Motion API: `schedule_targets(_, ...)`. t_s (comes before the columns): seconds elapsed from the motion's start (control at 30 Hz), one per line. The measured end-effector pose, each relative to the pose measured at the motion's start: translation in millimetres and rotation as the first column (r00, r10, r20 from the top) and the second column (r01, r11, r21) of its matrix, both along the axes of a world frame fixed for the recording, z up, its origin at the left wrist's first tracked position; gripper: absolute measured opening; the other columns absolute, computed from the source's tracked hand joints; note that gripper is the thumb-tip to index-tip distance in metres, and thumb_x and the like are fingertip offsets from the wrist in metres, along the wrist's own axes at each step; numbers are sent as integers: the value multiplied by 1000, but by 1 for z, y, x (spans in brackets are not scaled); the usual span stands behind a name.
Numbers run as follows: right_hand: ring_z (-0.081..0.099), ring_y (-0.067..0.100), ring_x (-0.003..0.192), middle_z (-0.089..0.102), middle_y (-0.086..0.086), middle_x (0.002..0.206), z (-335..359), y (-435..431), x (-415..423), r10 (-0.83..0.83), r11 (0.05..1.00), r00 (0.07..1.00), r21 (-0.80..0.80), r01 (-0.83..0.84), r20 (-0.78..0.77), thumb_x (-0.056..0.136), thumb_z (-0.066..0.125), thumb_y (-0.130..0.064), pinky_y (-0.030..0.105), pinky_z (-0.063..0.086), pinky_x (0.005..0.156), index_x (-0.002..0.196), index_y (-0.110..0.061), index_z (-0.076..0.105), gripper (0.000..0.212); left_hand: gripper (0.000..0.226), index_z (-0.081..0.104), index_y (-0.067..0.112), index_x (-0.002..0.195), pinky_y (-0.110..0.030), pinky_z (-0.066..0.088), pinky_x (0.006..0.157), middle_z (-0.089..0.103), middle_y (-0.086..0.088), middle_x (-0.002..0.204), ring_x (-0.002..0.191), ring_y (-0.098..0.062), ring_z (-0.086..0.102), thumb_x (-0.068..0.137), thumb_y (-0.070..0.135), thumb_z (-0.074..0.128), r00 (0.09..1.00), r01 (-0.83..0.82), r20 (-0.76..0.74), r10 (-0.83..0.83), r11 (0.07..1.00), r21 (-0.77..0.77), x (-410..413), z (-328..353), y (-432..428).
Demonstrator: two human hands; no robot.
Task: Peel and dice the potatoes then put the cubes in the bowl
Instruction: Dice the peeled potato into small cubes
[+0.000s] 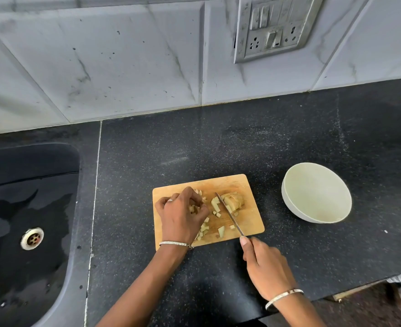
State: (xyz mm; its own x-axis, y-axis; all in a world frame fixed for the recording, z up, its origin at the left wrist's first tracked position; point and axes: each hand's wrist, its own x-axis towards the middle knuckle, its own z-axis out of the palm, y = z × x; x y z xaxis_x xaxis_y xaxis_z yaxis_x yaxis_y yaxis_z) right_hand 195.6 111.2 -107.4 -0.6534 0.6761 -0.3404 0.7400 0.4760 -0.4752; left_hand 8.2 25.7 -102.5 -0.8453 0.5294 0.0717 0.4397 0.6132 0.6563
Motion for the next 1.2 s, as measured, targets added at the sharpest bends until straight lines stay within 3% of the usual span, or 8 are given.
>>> schedule_targets(0.13,61,16,76,64,-4,74,6,-5,-4,17,995,999,-93,-21,-48,101,24,-52,38,47,75,79,-22,56,50,14,61,34,81,-27,17,85,61,22,70,83,-5,52,72,35,72,1000,14,-2,-14,1000,9,-1,2,-2)
schedule_targets(0.37,49,1,45,55,-25,49,12,-7,-7,-21,963,993,-269,-11,-117,102,33,-50,24,36,54,70,-19,61,52,16,61,33,73,-35,24,91,59,20,64,82,-4,50,74,42,74,998,-25,-57,22,998,-54,-8,0,-5)
schedule_targets(0.53,55,4,55,58,-29,59,15,-5,-7,-34,978,989,-211,3,-146,101,33,-50,28,43,62,70,-22,61,51,22,64,31,71,-38,24,90,60,20,66,86,-9,51,77,51,71,996,-37,-89,24,988,-147,-12,0,-9)
schedule_targets(0.67,56,6,54,60,-25,59,17,-6,-7,7,982,987,-185,-37,-159,97,29,-58,30,45,62,72,-24,61,53,22,64,34,85,-42,26,93,63,18,89,94,-12,52,79,55,68,985,-10,-174,-18,988,-157,-7,6,-9)
schedule_targets(0.77,53,9,54,59,-8,59,21,-6,-6,105,991,985,-65,-115,-137,96,25,-63,33,47,62,81,-25,58,52,31,59,44,107,-41,29,92,53,18,117,113,-15,47,80,34,70,917,233,-284,-278,955,-183,-6,15,-8)
schedule_targets(0.87,53,13,53,53,-1,56,25,-2,-6,157,987,981,43,-153,-114,97,23,-66,37,49,62,83,-27,52,51,38,64,50,103,-47,29,96,46,17,137,131,-18,36,76,23,70,823,425,-265,-503,854,-300,-8,16,-3)
schedule_targets(1.0,49,15,47,50,-1,52,31,5,-1,180,983,975,66,-172,-127,93,24,-71,36,46,55,80,-27,48,52,21,72,45,88,-50,27,96,53,20,134,134,-19,37,77,28,71,850,422,-210,-483,863,-277,-17,7,-3)
schedule_targets(1.2,59,15,62,62,1,66,33,17,34,121,992,989,39,-118,-87,88,24,-79,32,49,64,87,-29,54,58,9,73,40,88,-46,24,95,65,24,114,129,-12,45,83,44,68,873,304,-300,-384,911,-280,-33,-4,-7)
